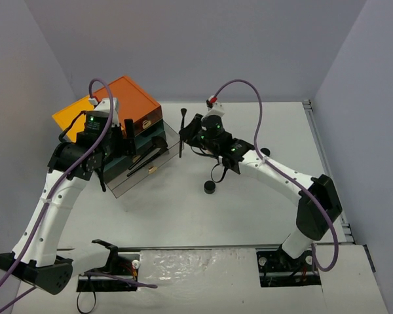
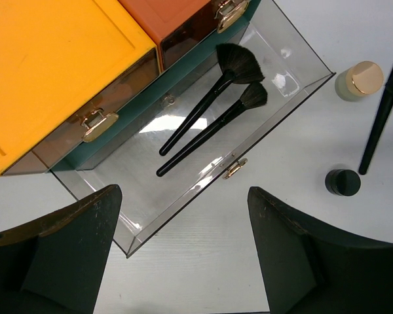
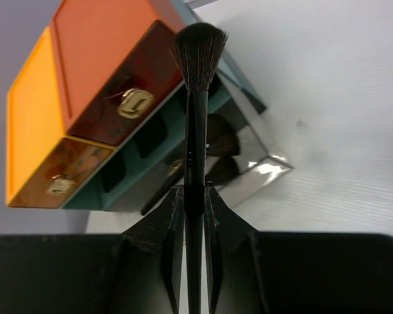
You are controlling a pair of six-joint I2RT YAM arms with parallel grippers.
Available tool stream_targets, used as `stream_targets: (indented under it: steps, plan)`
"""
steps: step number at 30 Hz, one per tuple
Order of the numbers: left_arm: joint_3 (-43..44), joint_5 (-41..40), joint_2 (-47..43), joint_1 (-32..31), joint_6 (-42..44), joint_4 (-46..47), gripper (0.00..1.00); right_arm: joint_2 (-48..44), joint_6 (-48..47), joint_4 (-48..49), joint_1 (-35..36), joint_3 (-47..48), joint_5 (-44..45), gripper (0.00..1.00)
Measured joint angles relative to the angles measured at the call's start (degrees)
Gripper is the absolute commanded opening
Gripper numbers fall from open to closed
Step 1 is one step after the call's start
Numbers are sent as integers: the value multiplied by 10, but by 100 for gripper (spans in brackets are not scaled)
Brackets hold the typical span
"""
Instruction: Organize the makeup
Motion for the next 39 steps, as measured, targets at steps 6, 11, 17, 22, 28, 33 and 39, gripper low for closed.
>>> stream_targets:
  steps: [6, 11, 17, 22, 28, 33, 39]
  plan:
    - [0, -10, -10, 0, 8, -2, 75, 105, 70, 48, 57, 74, -7, 9]
    - [-1, -11, -27, 0, 9, -3, 75, 179, 99, 63, 87, 130, -21, 43]
    - [-5, -12, -40, 0, 9, -7, 75, 195, 104, 63, 98, 166, -44, 59]
    - [-18, 6, -40, 0, 11, -4, 75, 184, 55, 51, 95, 184, -42, 65]
    - [-21, 64, -18, 0, 11, 12, 75, 127, -34, -11, 73, 168, -10, 69]
    - [-24, 102, 19, -17, 7, 32, 75, 29, -93, -49, 15, 93, 23, 83]
    - [-49, 114, 83, -103, -36, 75, 75, -94, -127, -92, -125, -22, 47, 96]
